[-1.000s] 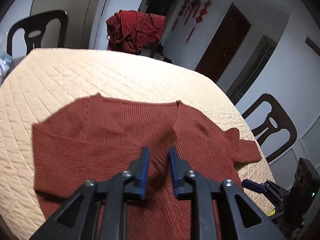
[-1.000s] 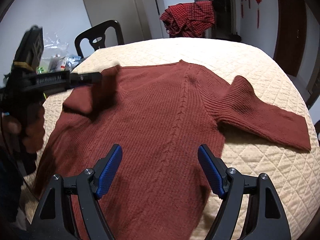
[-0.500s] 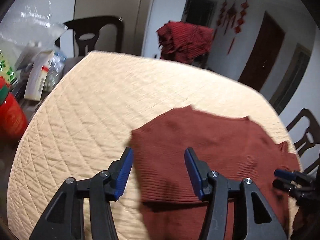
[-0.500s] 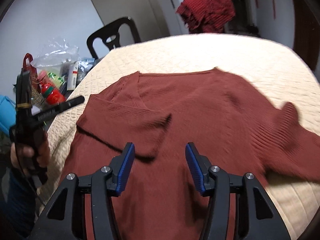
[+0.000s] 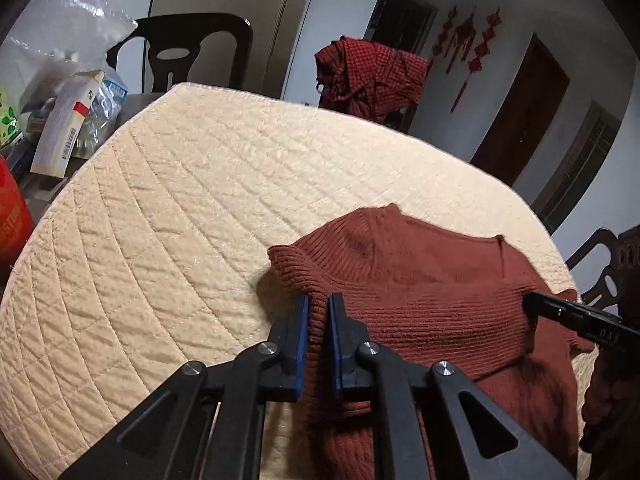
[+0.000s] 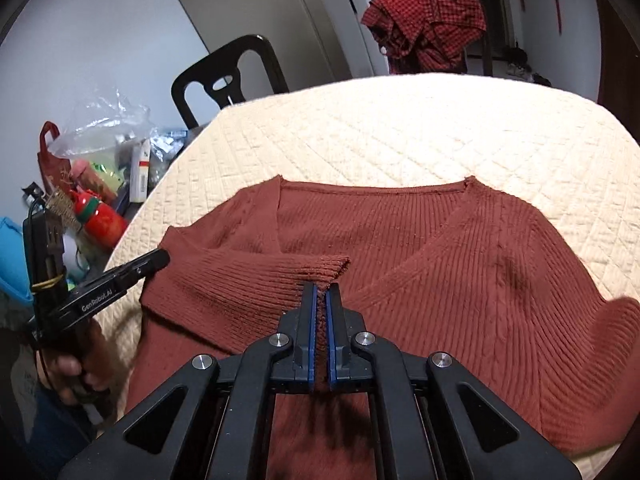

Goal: Fold small clothes
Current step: 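Fold the held sleeve across the sweater body and open the left gripper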

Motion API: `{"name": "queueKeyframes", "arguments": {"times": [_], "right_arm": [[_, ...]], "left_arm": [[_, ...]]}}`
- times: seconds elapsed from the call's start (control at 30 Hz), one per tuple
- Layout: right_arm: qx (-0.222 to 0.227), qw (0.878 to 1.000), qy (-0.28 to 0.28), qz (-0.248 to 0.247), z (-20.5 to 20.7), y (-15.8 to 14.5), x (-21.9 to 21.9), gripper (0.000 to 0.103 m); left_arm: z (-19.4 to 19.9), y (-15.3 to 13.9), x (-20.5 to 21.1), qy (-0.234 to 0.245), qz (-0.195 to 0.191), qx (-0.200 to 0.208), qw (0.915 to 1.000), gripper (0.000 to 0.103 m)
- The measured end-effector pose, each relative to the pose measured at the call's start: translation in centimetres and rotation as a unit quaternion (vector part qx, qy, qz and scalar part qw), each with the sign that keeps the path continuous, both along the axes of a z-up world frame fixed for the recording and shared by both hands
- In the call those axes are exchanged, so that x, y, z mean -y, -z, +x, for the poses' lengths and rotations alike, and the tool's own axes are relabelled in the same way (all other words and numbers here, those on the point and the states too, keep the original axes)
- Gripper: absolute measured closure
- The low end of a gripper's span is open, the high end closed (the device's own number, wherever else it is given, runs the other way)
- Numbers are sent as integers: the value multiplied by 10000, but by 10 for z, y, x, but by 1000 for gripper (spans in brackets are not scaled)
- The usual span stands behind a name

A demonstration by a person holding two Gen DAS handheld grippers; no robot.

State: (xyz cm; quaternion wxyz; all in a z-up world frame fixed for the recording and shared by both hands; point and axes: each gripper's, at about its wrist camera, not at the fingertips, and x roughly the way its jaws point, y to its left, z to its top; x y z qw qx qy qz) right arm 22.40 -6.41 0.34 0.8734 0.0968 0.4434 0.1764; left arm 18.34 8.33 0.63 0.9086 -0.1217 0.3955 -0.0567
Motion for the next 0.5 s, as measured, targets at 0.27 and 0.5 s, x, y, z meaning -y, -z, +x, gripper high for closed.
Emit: {"name": "queueKeyframes", "arguments": {"times": [0.27,0.5], "right_arm": [[7,9997,228,-126,-13,3,12,91],[-174,9989,-219,-369,-28,23,-5,91]], "left_arm": [[-17,-12,-1,-190,60,164,9997,87],[-22,5,34,366,453,-184,9981,86]]}}
